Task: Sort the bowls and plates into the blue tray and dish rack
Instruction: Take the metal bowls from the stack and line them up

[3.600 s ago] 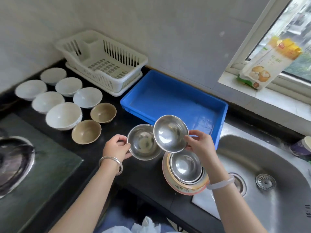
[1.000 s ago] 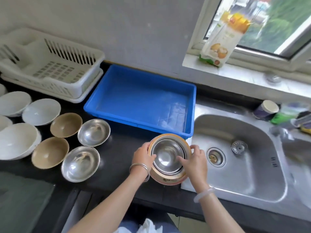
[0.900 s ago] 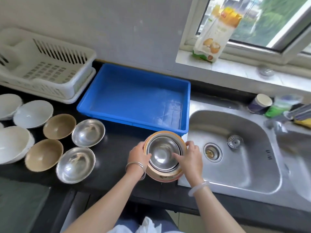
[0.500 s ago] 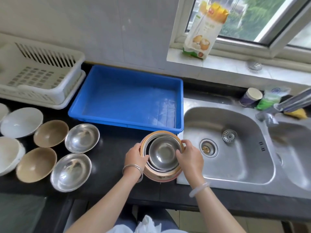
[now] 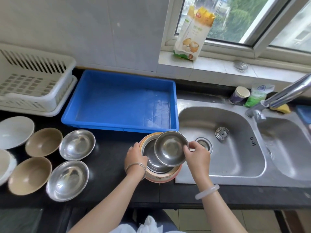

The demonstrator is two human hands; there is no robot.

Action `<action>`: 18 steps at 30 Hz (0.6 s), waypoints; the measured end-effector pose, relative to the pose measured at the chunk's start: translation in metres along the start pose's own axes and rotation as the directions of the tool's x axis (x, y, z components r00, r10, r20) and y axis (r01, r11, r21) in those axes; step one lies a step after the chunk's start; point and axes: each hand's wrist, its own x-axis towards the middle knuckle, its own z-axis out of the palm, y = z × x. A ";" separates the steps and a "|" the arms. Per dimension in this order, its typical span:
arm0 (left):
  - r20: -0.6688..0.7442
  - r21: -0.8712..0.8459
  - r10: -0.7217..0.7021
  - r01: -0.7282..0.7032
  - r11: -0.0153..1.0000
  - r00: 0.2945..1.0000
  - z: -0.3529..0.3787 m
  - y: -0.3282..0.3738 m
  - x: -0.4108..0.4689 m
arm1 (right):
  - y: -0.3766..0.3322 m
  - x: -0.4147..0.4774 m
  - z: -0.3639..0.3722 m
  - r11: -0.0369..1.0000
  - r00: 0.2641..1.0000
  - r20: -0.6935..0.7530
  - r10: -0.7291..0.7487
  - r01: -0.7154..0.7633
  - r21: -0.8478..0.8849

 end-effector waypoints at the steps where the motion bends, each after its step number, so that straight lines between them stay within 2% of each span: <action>1: -0.001 0.004 -0.003 0.003 1.000 1.000 0.000 0.001 0.000 | 0.001 0.000 -0.002 1.000 1.000 0.004 0.006 -0.006 0.008; 10: 0.010 -0.084 0.024 -0.023 0.996 1.000 -0.007 0.006 -0.002 | 0.005 0.003 -0.017 0.996 0.999 -0.002 0.052 -0.052 0.074; 15: -0.136 -0.008 0.119 -0.121 0.993 0.984 -0.009 0.011 -0.006 | 0.003 0.005 -0.023 0.989 0.998 0.033 0.062 -0.066 0.136; 18: -0.171 0.009 0.135 -0.136 0.991 0.976 -0.010 0.013 -0.005 | 0.001 0.005 -0.025 0.982 0.996 0.063 0.067 -0.077 0.171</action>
